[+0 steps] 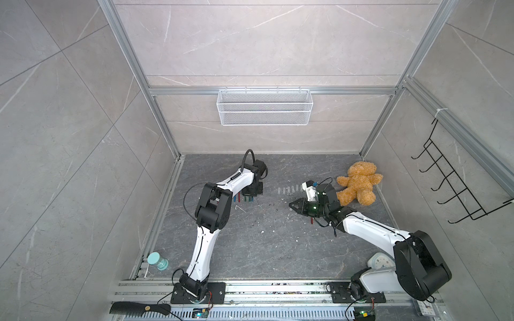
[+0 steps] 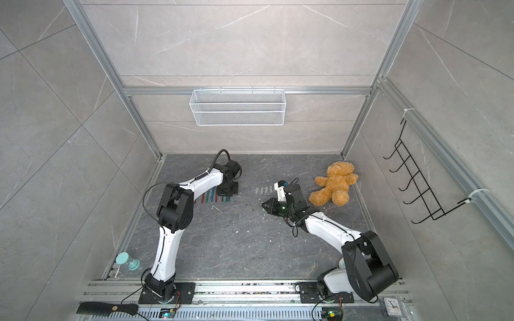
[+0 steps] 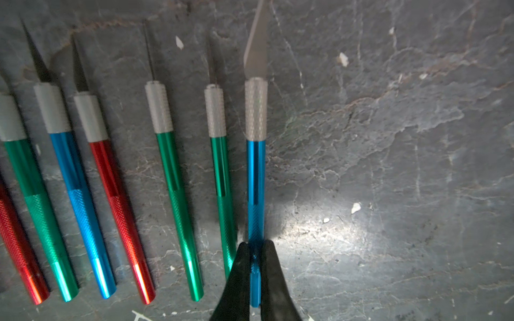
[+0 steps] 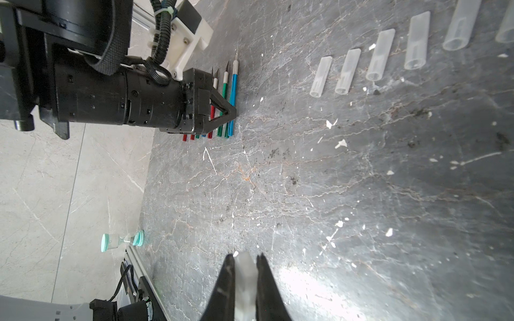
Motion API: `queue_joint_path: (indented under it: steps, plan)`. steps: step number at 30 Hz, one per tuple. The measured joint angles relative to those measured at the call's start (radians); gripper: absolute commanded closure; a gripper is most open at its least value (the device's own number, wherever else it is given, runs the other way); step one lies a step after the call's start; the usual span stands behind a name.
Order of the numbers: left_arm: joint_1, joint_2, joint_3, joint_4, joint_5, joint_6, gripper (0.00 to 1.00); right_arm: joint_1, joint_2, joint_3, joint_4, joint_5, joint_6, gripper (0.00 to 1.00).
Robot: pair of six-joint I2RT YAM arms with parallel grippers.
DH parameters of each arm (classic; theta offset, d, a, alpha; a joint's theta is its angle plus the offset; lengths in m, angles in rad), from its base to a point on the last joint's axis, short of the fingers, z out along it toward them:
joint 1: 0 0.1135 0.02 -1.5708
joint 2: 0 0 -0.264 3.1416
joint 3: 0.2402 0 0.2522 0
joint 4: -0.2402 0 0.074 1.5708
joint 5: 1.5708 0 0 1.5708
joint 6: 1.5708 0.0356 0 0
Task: Remove protective caps from carving knives
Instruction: Place the carving knife at the center of the board.
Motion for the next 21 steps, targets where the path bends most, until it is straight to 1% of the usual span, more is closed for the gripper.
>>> queue_joint_path:
  steps: [16, 21]
  plan:
    - [0.0, 0.02, 0.03, -0.024, 0.004, 0.0, 1.0, 0.001, 0.0, 0.0, 0.0, -0.007, 0.0, 1.0]
    - [0.0, 0.024, 0.031, -0.031, 0.005, -0.001, 0.98, 0.001, 0.0, 0.0, 0.0, -0.007, 0.0, 1.0]
